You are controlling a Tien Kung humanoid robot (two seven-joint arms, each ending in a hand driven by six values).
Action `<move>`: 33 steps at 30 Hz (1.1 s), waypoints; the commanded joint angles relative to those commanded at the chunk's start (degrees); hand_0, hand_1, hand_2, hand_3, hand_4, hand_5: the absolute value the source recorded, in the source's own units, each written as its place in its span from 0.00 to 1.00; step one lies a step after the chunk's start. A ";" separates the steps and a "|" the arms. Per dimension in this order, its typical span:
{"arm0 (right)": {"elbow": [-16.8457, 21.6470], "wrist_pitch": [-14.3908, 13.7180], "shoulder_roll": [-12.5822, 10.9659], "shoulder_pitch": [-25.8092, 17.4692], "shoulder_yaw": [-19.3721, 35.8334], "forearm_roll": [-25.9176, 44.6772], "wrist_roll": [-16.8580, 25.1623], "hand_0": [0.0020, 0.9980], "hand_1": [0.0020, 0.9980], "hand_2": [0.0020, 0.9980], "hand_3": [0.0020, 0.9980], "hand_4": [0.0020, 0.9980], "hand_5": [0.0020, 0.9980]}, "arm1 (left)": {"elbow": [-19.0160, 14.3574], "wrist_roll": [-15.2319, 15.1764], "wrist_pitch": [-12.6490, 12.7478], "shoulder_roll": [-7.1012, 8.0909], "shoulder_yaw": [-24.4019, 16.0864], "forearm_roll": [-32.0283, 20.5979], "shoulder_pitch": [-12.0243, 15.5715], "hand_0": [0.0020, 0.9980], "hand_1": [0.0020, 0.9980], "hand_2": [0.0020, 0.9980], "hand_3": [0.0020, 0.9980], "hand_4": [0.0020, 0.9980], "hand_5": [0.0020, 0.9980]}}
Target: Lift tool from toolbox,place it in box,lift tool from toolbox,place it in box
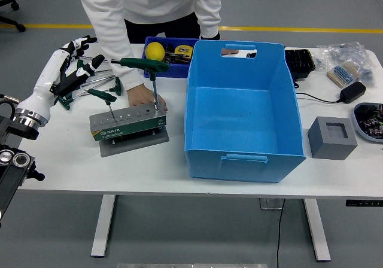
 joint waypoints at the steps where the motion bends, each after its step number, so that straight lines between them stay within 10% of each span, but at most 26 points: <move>1: 0.00 -0.01 -0.01 0.03 -0.03 0.01 0.00 0.74 0.74 0.78 0.62 0.86 0.75 | 0.04 0.01 -0.08 0.59 1.48 2.23 -1.46 0.99 1.00 1.00 0.93 1.00 0.64; 10: 0.07 0.00 -0.23 0.24 -0.30 0.25 -0.10 0.74 0.74 0.78 0.62 0.86 0.75 | 3.82 1.00 -0.92 3.77 16.85 18.31 -15.98 1.00 1.00 1.00 0.95 1.00 0.57; 24: 0.24 -0.04 -0.53 0.65 -1.13 0.77 -0.21 0.75 0.74 0.78 0.62 0.86 0.75 | 19.60 4.16 1.39 -1.21 26.47 20.36 -25.91 0.94 0.95 0.97 0.92 1.00 0.58; 33: 0.31 -0.08 -0.65 0.83 -1.68 0.74 -0.30 0.75 0.74 0.78 0.62 0.86 0.75 | 28.67 4.68 3.75 -3.42 29.66 20.75 -29.41 0.79 0.73 0.74 0.76 1.00 0.63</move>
